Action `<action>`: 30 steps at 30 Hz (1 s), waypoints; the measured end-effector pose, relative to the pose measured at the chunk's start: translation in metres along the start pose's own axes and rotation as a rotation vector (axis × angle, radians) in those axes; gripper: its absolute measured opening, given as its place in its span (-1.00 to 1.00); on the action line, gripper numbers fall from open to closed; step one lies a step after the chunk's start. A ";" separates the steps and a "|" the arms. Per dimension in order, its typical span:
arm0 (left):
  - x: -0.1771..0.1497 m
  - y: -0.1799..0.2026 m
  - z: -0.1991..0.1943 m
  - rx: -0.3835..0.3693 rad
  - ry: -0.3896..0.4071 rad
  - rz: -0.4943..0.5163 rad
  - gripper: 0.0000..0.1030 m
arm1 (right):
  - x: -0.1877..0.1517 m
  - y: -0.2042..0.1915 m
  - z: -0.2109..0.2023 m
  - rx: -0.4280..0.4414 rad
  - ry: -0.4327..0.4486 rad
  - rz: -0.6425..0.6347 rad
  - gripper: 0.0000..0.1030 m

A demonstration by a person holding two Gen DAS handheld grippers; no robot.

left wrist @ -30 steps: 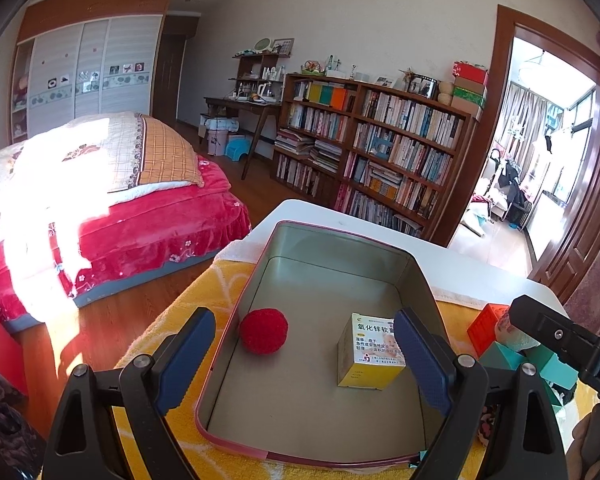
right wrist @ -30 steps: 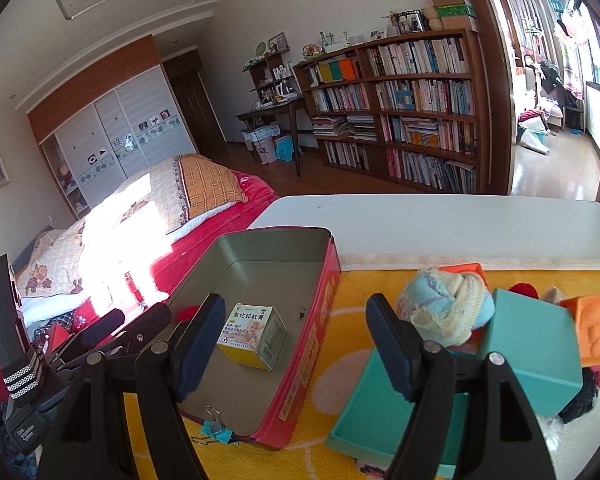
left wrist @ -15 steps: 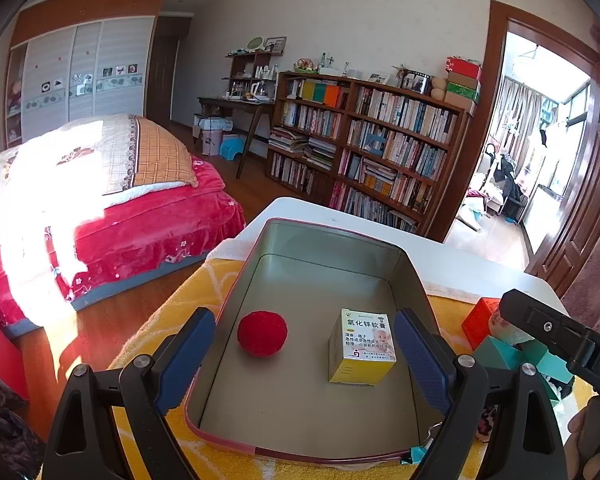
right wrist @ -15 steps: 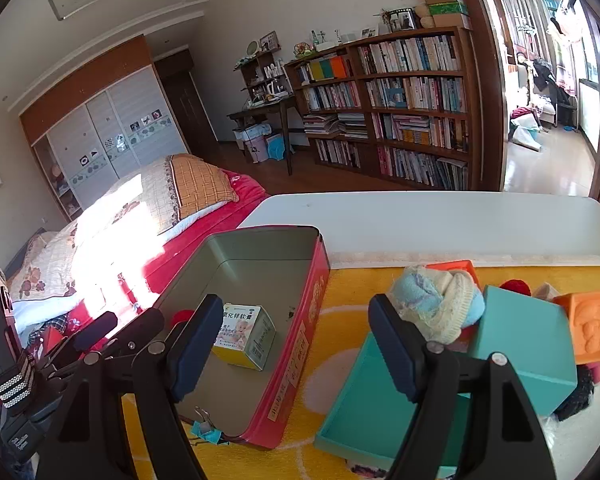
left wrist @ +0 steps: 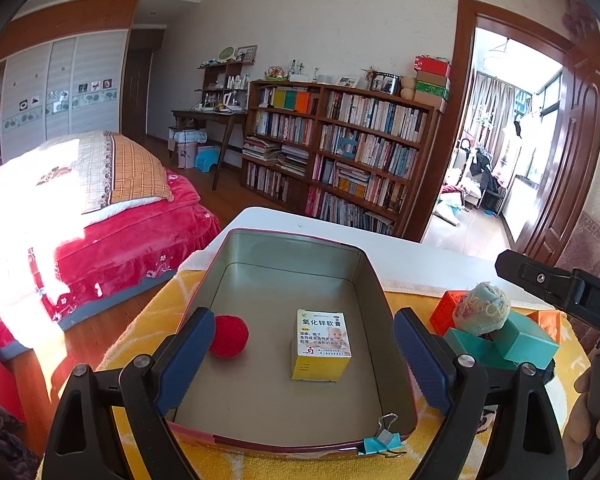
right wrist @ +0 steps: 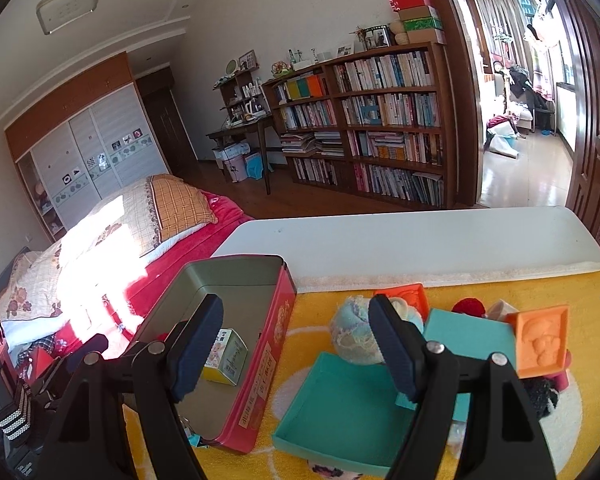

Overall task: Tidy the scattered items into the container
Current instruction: 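Open both tools and withdraw them from the tin toward the pile, then grasp the open teal box by its rim with the left tool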

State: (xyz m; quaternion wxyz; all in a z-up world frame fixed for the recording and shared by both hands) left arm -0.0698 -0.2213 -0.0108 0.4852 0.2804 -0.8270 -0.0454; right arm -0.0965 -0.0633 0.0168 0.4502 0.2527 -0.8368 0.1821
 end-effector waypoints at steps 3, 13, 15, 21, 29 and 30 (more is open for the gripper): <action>-0.005 0.007 0.000 -0.011 -0.011 0.020 0.80 | 0.000 0.012 -0.010 -0.028 0.007 0.005 0.53; -0.016 0.037 -0.005 -0.080 -0.038 0.075 0.80 | -0.023 0.059 -0.039 -0.122 -0.023 0.032 0.53; -0.019 0.045 -0.007 -0.105 -0.049 0.075 0.80 | -0.029 0.072 -0.045 -0.138 -0.025 0.063 0.53; -0.034 0.071 -0.010 -0.175 -0.110 0.085 0.80 | -0.043 0.108 -0.059 -0.177 -0.030 0.146 0.53; -0.046 0.102 -0.013 -0.213 -0.138 0.116 0.80 | -0.051 0.144 -0.075 -0.211 -0.007 0.226 0.57; -0.047 0.106 -0.013 -0.218 -0.144 0.119 0.80 | -0.051 0.148 -0.076 -0.210 -0.006 0.238 0.58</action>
Point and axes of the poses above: each gripper's, at about its wrist camera, not at the fingertips, and z roughly the way its jaws point, y to its right, x to its top, the point moved 9 cm from there along z, roughly the way its jaws point, and after that the axes turned 13 degrees about -z, right-handed, at the moved point
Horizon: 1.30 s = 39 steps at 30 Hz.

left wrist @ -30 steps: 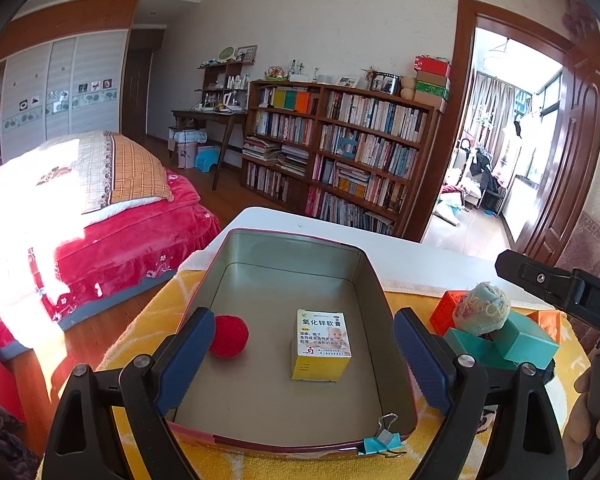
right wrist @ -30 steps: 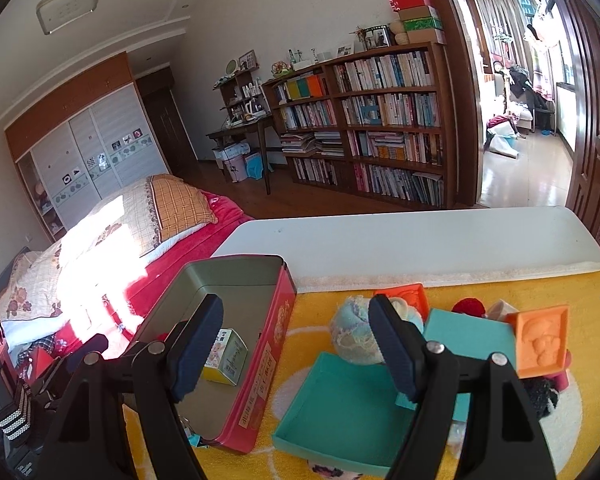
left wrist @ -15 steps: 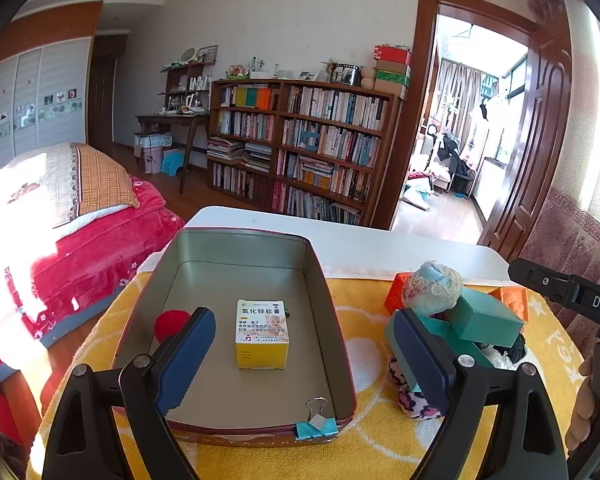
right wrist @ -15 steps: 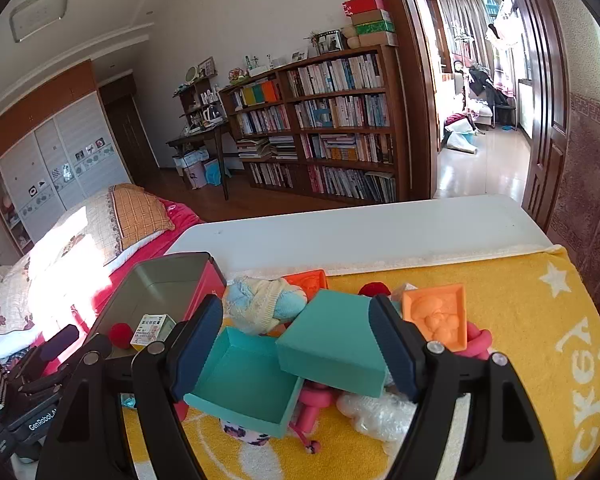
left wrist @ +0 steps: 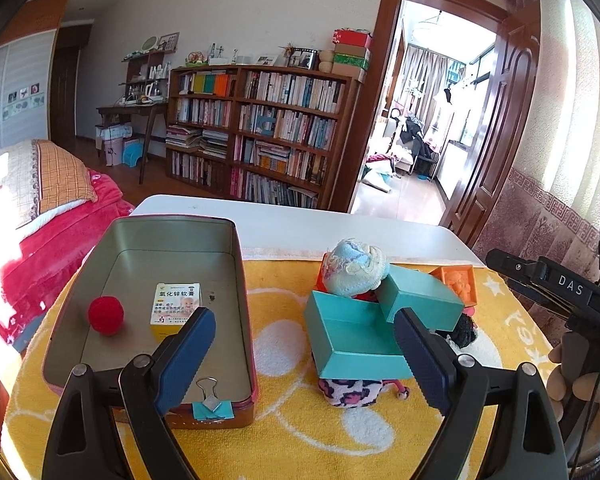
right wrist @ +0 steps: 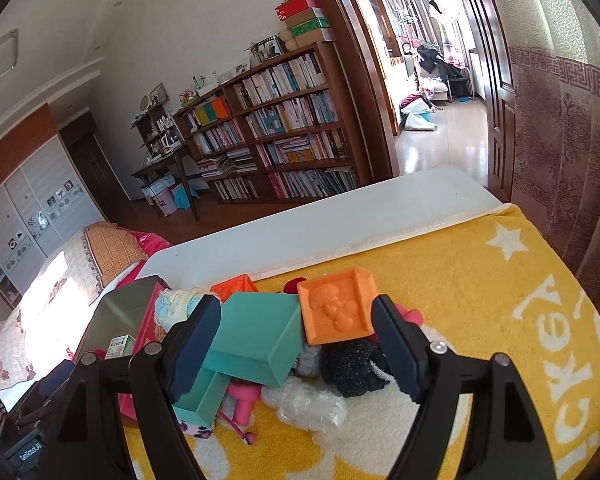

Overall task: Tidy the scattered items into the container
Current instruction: 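Grasp the open teal box by its rim with the left tool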

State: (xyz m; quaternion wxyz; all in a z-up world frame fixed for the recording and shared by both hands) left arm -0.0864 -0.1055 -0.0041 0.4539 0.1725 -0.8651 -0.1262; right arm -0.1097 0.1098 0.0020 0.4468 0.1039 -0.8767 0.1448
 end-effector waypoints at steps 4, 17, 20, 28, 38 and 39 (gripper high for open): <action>-0.004 0.017 0.005 -0.027 -0.014 0.001 0.99 | -0.002 0.011 0.003 -0.006 -0.011 0.032 0.59; -0.023 0.059 0.029 -0.050 -0.058 0.105 0.99 | -0.007 0.071 0.006 -0.082 -0.036 0.158 0.59; -0.029 0.059 0.037 -0.042 -0.072 0.108 0.99 | -0.009 0.071 0.011 -0.075 -0.050 0.167 0.59; -0.038 0.056 0.054 -0.006 -0.062 0.157 0.99 | -0.018 0.053 0.018 -0.046 -0.073 0.117 0.59; -0.048 0.045 0.083 0.038 -0.105 0.177 0.99 | -0.023 0.045 0.024 -0.043 -0.090 0.097 0.59; -0.049 0.044 0.085 0.042 -0.109 0.180 0.99 | -0.023 0.044 0.025 -0.043 -0.092 0.092 0.59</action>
Point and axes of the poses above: each gripper's, at about its wrist camera, not at the fingertips, and z roughly the way its jaws point, y to its right, x to its top, the point moved 9 cm from there along z, roughly the way its jaws point, and after that the axes turned 13 degrees about -z, right-handed, at the moved point
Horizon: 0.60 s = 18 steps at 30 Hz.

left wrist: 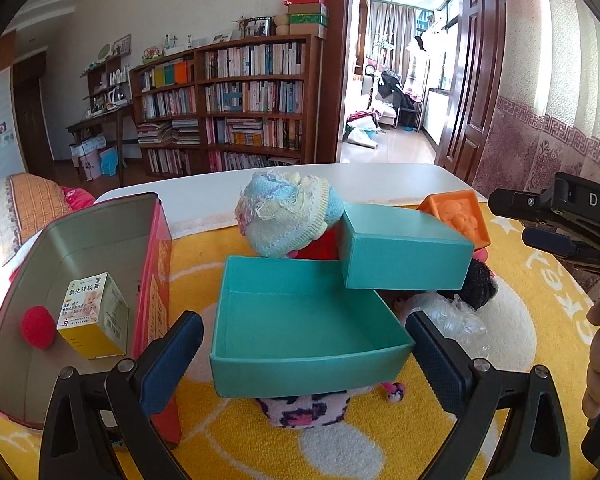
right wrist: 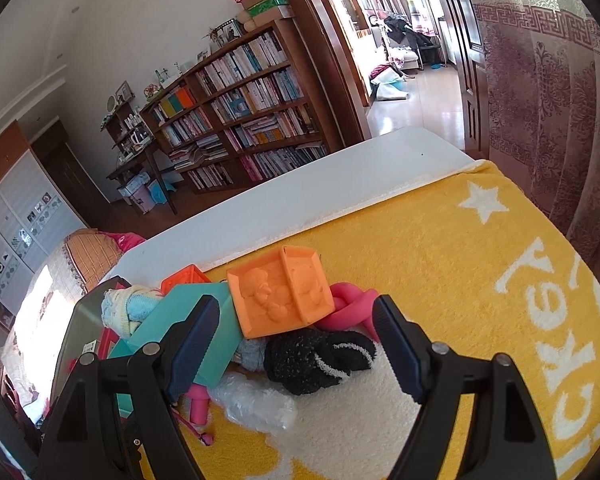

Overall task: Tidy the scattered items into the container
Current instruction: 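Grasp the open teal box by its rim with the left tool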

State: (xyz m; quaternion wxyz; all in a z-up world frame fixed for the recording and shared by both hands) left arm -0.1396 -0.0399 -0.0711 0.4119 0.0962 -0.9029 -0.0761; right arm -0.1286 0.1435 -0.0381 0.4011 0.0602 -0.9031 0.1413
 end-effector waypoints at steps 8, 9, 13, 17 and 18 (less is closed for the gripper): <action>-0.004 -0.001 0.016 0.029 -0.026 0.022 0.99 | -0.004 -0.005 0.006 0.006 -0.018 -0.008 0.59; -0.005 -0.002 0.018 0.030 -0.034 0.017 0.99 | -0.005 -0.006 0.007 0.006 -0.020 -0.011 0.59; -0.003 -0.007 0.021 0.017 -0.043 -0.009 0.99 | -0.007 -0.013 0.009 0.012 -0.027 -0.025 0.59; -0.003 -0.008 0.020 -0.003 -0.041 -0.020 0.97 | -0.008 -0.019 0.010 0.010 -0.029 -0.051 0.59; -0.003 -0.007 0.019 -0.008 -0.039 -0.018 0.89 | -0.008 -0.021 0.010 0.011 -0.029 -0.055 0.59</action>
Point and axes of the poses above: each gripper's, at about its wrist camera, not at the fingertips, and z roughly the way its jaws point, y to its right, x to its top, the point moved 9 cm from there along z, roughly the way its jaws point, and after that the axes turned 13 degrees about -z, right-handed, at the moved point
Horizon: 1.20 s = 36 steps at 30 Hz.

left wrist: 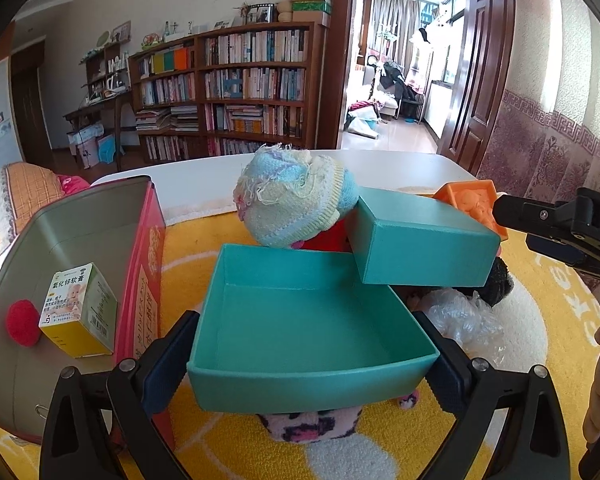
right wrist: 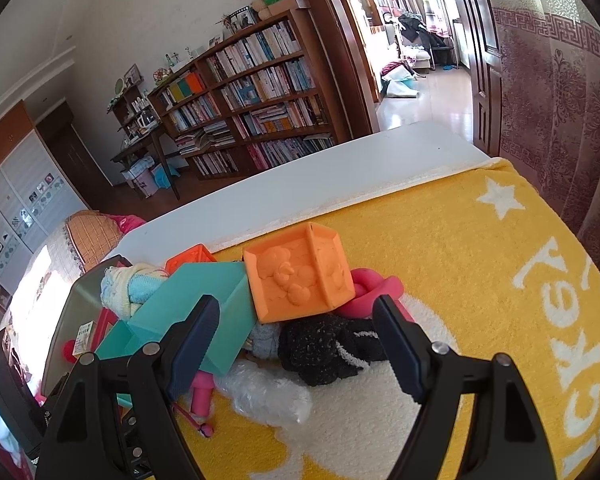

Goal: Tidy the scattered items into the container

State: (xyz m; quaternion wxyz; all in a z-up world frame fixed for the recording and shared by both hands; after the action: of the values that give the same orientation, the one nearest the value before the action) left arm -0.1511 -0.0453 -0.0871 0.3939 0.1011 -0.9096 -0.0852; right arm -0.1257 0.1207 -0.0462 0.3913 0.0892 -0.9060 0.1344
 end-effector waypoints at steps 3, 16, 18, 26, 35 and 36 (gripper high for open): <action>0.000 0.001 -0.003 -0.001 0.006 0.011 0.85 | -0.001 -0.003 0.000 0.006 -0.002 -0.006 0.59; 0.011 -0.004 -0.025 -0.030 0.051 -0.032 0.73 | 0.000 0.043 -0.005 -0.057 0.013 0.112 0.59; 0.013 -0.004 -0.029 -0.036 0.057 -0.039 0.73 | 0.000 0.050 -0.005 -0.065 0.014 0.127 0.59; 0.019 -0.003 -0.044 -0.060 0.091 -0.053 0.73 | -0.004 0.047 0.005 -0.057 -0.006 0.095 0.59; 0.023 -0.007 -0.052 -0.068 0.105 -0.072 0.73 | -0.004 0.034 0.009 -0.060 -0.016 0.032 0.59; 0.025 -0.007 -0.054 -0.070 0.111 -0.075 0.73 | -0.005 0.034 0.010 -0.064 -0.020 0.025 0.59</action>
State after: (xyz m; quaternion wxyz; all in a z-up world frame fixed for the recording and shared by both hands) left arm -0.1272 -0.0624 -0.0352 0.4435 0.1257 -0.8784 -0.1260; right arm -0.1383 0.1499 -0.0623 0.3831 0.0666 -0.9148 0.1093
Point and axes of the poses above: each gripper's, at about its wrist camera, not at the fingertips, and z roughly the way its jaws point, y to its right, x to its top, the point moved 9 cm from there along z, roughly the way its jaws point, and after that the axes turned 13 degrees about -z, right-handed, at the moved point
